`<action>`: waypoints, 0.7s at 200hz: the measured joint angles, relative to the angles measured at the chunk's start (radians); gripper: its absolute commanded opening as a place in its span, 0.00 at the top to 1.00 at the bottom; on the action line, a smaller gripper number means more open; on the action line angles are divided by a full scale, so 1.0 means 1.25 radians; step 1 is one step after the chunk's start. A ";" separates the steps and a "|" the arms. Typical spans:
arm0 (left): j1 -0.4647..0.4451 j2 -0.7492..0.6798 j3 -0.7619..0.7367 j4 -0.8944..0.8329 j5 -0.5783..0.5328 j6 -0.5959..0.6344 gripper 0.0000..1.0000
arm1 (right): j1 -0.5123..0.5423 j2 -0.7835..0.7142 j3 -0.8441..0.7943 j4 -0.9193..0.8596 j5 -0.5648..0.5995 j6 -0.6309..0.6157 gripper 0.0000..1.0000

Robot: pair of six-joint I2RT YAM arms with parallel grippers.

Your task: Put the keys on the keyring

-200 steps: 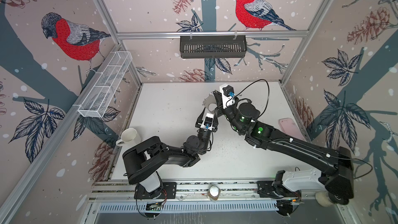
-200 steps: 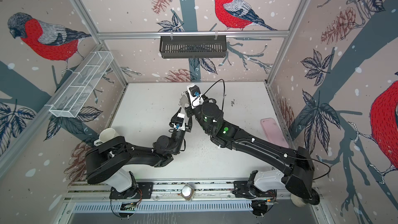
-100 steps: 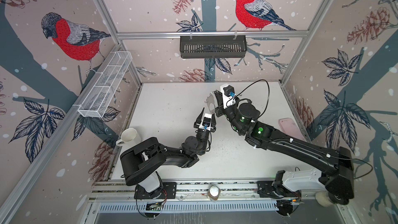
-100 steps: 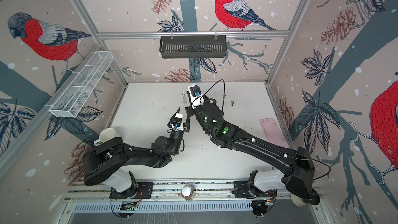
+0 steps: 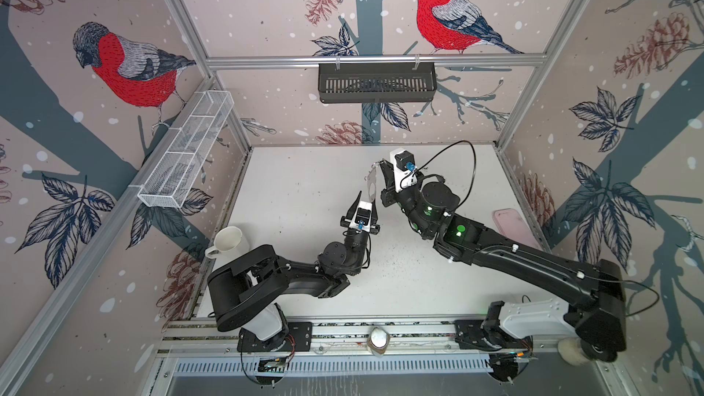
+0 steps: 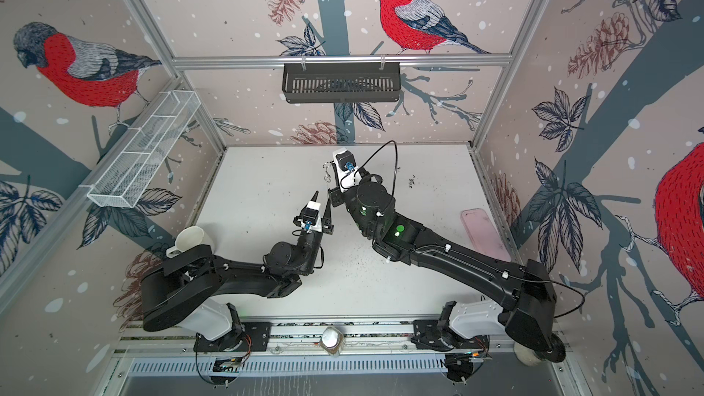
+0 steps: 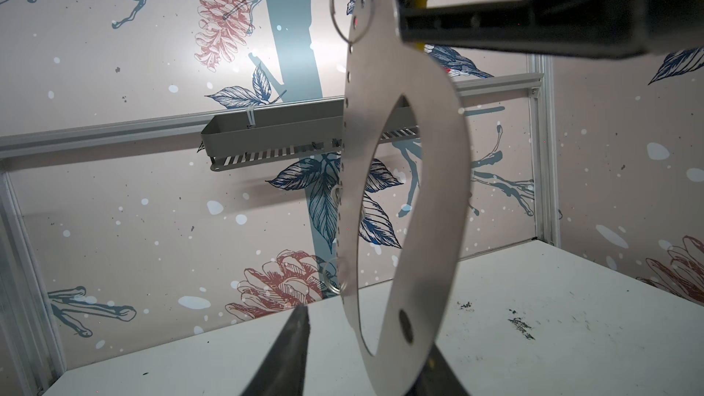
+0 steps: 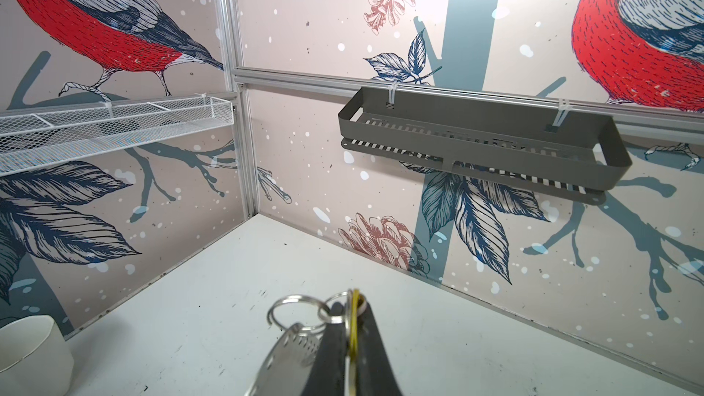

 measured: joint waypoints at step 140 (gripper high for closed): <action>0.000 -0.027 -0.013 0.000 0.028 0.000 0.82 | -0.005 -0.003 -0.005 -0.005 0.000 0.000 1.00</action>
